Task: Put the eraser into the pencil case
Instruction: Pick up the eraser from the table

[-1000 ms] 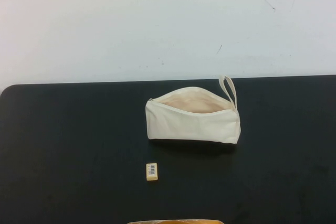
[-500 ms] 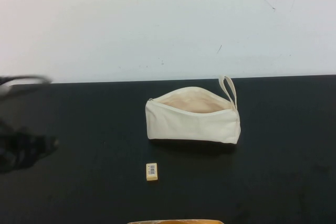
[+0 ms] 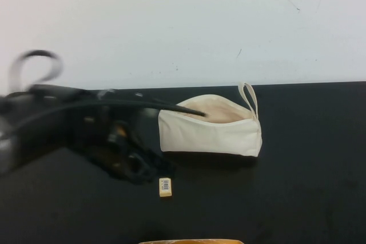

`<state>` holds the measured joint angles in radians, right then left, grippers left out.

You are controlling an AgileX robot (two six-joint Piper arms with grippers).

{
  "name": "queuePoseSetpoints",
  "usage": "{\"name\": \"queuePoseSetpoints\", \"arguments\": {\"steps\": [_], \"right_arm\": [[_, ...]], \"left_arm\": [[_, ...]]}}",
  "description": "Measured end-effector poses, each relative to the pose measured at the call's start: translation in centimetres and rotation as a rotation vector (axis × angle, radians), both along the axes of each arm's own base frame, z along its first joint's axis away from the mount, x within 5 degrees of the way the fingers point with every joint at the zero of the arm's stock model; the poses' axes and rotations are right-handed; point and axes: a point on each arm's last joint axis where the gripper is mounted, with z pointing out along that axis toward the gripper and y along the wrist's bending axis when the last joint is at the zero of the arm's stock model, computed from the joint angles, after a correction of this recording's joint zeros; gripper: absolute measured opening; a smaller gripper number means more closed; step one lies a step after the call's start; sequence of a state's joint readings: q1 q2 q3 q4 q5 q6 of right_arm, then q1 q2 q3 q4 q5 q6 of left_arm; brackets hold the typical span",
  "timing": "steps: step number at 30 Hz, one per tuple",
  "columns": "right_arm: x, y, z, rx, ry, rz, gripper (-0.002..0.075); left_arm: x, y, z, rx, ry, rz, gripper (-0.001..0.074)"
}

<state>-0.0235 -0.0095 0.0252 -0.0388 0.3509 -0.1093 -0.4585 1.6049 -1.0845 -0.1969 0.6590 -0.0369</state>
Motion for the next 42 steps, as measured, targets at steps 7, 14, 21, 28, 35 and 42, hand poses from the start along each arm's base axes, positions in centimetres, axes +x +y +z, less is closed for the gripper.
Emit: {"name": "queuePoseSetpoints", "arguments": {"steps": [7,14,21,28,35,42], "right_arm": [[0.0,0.0,0.0,0.000,0.000,0.000,-0.0001],[0.0,0.0,0.0,-0.004,0.000,0.002,-0.0001],[0.0,0.0,0.0,-0.013,0.000,0.005,-0.0001],[0.0,0.0,0.0,-0.013,0.000,0.005,-0.0001],[0.0,0.0,0.0,-0.013,0.000,0.005,-0.0001],[0.0,0.0,0.0,-0.013,0.000,0.005,-0.0001]], "left_arm": [[2.2,-2.4,-3.1,0.067,0.056,-0.006,0.0412],[4.8,-3.7,-5.9,0.113,0.092,-0.013,0.0431],[6.7,-4.6,-8.2,0.167,0.167,-0.027,0.0374],[7.1,-4.8,-8.2,0.199,0.202,-0.039,0.0202],[7.4,-4.9,-6.8,0.206,0.205,-0.044,0.0187],[5.4,-4.5,-0.5,0.152,0.179,-0.144,0.0187]]}}
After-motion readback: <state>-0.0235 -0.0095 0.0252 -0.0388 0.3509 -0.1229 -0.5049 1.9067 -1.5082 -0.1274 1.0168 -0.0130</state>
